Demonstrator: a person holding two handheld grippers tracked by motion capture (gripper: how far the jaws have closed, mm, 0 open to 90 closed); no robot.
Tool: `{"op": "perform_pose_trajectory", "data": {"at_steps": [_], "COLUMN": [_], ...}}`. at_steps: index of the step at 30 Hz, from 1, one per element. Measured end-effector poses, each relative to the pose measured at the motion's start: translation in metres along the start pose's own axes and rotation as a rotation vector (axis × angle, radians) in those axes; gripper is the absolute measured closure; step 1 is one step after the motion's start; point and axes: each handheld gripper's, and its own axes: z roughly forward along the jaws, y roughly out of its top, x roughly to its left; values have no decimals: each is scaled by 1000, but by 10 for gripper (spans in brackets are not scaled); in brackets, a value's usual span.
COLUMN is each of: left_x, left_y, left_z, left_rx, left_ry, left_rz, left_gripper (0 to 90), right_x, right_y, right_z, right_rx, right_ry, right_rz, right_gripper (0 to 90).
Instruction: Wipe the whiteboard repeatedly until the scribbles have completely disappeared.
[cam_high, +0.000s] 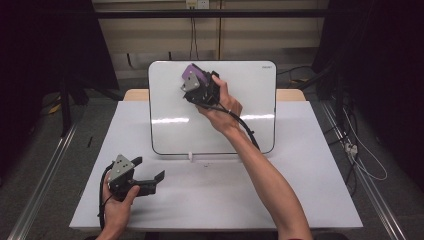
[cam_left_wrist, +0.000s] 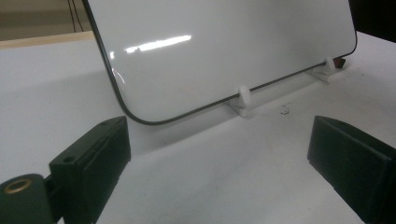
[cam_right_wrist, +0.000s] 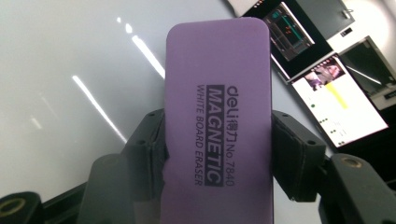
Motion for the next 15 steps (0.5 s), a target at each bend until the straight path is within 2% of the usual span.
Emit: {"op": "perform_pose_trajectory", "data": {"at_steps": [1, 5, 6, 7, 10, 11, 15], "left_x": [0, 1, 1, 2, 1, 1, 1], "left_y": [0, 0, 0, 0, 1, 1, 1], "left_z": [-1, -1, -1, 0, 1, 1, 1], "left_rx": [1, -3, 2, 4, 0, 0, -1], "left_ry": [3, 5, 4, 2, -1, 0, -4], "left_rz": [1, -6, -2, 1, -1, 2, -6], "left_gripper": [59, 59, 59, 59, 59, 59, 59], "right_x": [-7, -29, -31, -33, -32, -31, -21], "right_y": [-1, 0, 1, 2, 8, 10, 19], "right_z": [1, 5, 6, 6, 10, 11, 13], "right_rx": [1, 13, 17, 19, 21, 15, 13], "right_ry": [-11, -45, -49, -54, -79, -82, -91], "right_rz": [-12, 17, 43, 27, 2, 7, -25], "right_gripper": [413, 413, 413, 413, 413, 413, 413]}}
